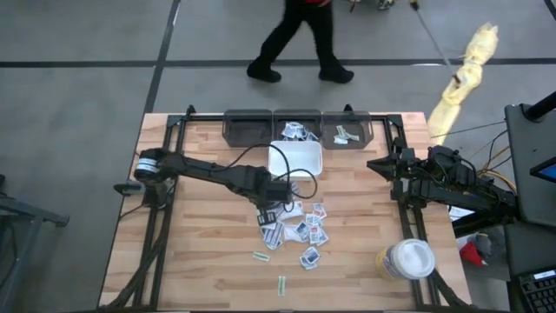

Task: Pick & Place First Aid Supplies
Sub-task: Put the blue bandage pack into the left gray bin

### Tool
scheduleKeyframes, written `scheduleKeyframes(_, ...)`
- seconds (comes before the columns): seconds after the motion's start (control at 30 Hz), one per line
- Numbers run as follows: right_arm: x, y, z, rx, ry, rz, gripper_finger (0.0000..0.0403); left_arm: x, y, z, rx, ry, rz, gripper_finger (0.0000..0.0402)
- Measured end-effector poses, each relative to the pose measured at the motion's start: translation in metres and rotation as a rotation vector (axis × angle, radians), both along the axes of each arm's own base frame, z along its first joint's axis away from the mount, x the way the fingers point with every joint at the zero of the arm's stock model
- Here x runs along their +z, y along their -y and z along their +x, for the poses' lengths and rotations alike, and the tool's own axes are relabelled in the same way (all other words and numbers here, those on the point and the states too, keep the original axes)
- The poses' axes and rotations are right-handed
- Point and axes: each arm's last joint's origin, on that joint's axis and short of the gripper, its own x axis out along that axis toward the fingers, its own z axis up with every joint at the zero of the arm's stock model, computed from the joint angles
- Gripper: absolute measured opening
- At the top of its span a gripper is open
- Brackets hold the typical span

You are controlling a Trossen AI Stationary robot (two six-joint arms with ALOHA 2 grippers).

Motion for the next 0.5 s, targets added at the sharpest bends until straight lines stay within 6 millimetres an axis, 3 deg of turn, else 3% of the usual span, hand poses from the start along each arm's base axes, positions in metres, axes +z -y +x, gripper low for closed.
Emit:
scheduleKeyframes(0.27,0.000,0.000,0.000,0.000,-0.001,-0.001,0.0038,0.035,-0.008,0.013,0.057,0.339,0.129,0.0000)
scheduleKeyframes(0.5,0.000,0.000,0.000,0.000,-0.003,0.000,0.0038,0.044,-0.038,0.018,0.202,0.431,0.240,0.0000)
